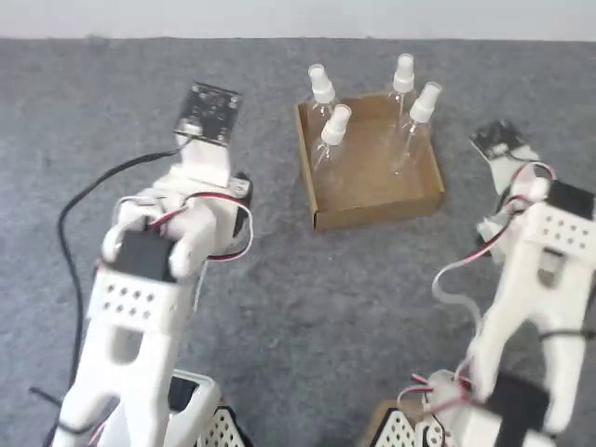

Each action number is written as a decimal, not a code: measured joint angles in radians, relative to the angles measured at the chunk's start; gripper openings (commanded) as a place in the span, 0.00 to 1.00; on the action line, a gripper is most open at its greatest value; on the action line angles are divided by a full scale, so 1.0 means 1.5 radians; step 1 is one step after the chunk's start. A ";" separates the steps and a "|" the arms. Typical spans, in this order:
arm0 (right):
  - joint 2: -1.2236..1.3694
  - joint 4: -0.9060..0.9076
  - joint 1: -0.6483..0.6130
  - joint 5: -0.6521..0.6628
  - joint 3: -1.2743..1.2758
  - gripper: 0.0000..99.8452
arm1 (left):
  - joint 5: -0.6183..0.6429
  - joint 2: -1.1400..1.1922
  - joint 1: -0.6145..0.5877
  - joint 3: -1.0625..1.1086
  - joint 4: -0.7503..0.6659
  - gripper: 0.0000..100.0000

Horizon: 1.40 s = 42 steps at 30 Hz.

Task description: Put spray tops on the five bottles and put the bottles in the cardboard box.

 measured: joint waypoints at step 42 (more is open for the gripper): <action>-0.275 -0.619 -0.799 -0.432 0.426 0.01 | 0.190 -0.094 -0.077 -0.129 -0.120 0.01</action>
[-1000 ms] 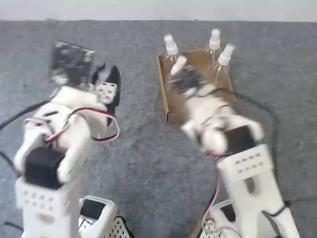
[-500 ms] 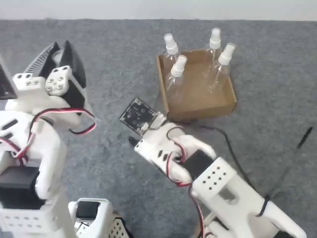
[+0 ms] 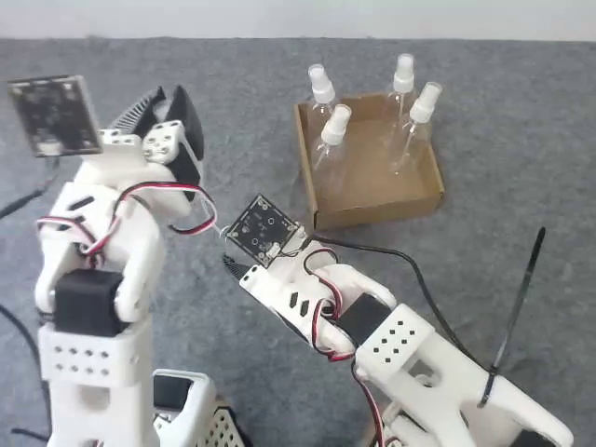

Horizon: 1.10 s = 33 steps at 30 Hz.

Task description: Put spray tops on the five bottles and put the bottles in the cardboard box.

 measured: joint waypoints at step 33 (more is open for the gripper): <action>0.000 -0.299 0.027 -0.138 0.141 0.01 | -0.095 0.000 0.095 0.070 0.033 0.01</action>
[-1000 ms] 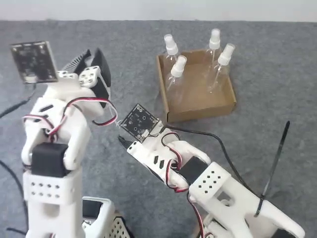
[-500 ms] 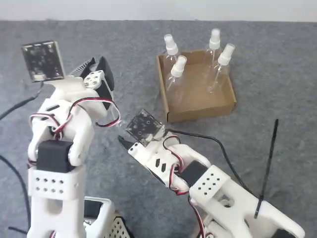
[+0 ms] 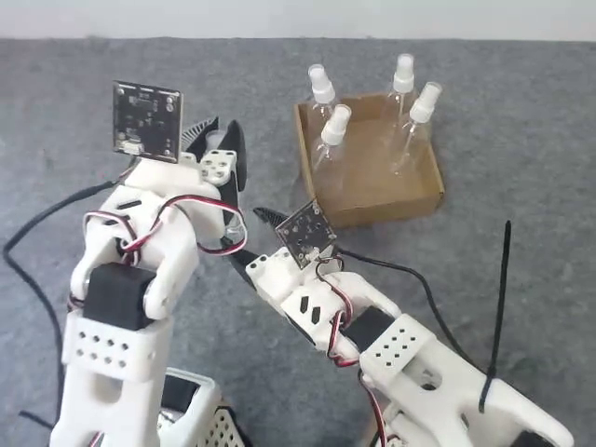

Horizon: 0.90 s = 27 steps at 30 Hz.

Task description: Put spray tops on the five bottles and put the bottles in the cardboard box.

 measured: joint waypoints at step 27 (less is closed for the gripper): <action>-0.087 -0.021 0.003 -0.047 0.064 0.01 | -0.062 0.074 -0.081 -0.027 0.018 0.09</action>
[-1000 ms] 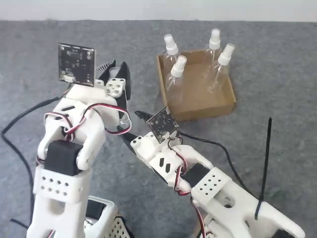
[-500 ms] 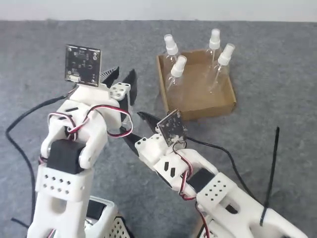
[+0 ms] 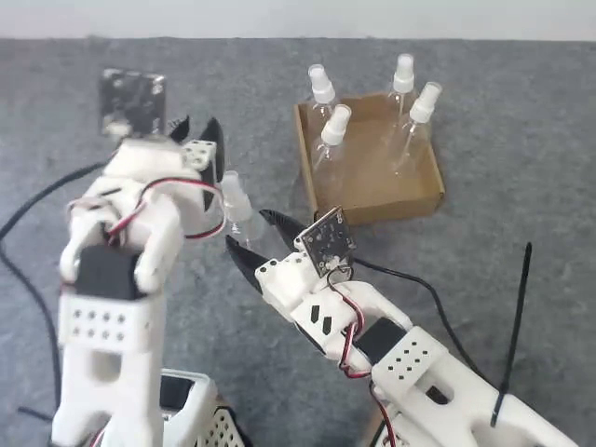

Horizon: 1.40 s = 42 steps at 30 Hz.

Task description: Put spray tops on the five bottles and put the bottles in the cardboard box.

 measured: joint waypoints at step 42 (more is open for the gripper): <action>-0.004 0.005 0.035 0.000 0.001 0.01 | -0.029 0.088 -0.016 -0.074 0.147 0.09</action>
